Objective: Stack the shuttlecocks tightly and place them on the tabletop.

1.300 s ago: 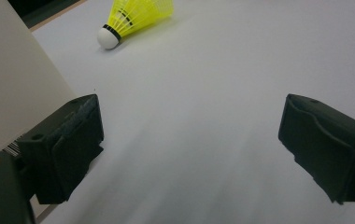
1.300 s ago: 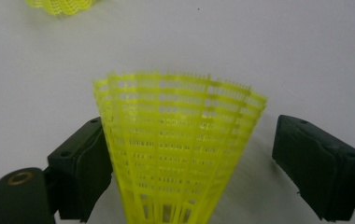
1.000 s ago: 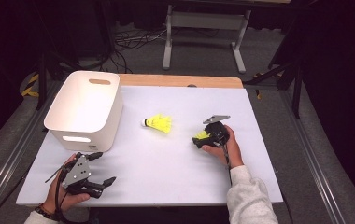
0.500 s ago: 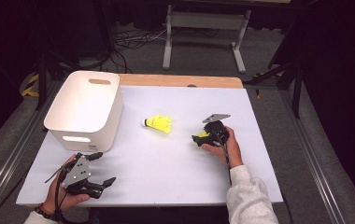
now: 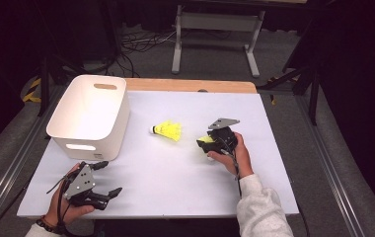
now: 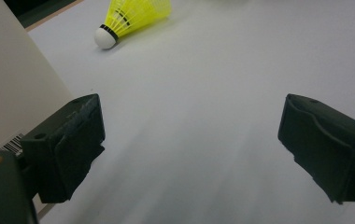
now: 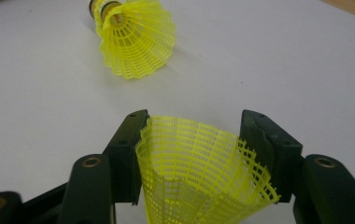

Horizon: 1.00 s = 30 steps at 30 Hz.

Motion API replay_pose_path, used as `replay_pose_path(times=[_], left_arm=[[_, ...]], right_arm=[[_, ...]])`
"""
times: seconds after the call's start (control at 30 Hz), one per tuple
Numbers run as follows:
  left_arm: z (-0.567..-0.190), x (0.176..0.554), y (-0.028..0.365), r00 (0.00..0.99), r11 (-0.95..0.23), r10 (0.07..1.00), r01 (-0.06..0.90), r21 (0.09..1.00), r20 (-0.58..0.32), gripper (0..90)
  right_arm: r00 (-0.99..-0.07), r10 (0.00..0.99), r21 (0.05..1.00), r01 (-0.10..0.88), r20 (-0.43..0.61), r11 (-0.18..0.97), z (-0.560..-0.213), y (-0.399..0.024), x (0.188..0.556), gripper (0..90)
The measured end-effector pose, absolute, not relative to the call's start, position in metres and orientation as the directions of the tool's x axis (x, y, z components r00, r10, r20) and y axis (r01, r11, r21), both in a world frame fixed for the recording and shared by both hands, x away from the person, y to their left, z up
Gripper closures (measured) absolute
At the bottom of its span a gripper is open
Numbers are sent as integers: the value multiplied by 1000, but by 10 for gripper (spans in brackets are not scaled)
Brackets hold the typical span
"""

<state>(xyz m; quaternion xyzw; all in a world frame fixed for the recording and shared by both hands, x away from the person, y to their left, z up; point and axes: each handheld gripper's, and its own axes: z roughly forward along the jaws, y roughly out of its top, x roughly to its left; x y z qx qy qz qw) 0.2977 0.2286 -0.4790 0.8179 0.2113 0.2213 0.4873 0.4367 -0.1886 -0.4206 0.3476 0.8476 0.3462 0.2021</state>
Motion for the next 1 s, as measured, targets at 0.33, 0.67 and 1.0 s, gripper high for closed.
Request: replay_pose_path(times=[0.33,0.67,1.0], left_arm=[[-479,297,228,811,-436,563,128,891,160,82],[-479,297,228,809,-446,564,127,886,168,82],[-479,296,228,809,-449,561,121,885,174,81]], right_arm=[[-692,717,788,394,-85,473,-422,-174,428,416],[-728,678,832,314,-99,458,-436,-169,407,367],[-734,665,828,280,-142,486,-438,-185,386,323]])
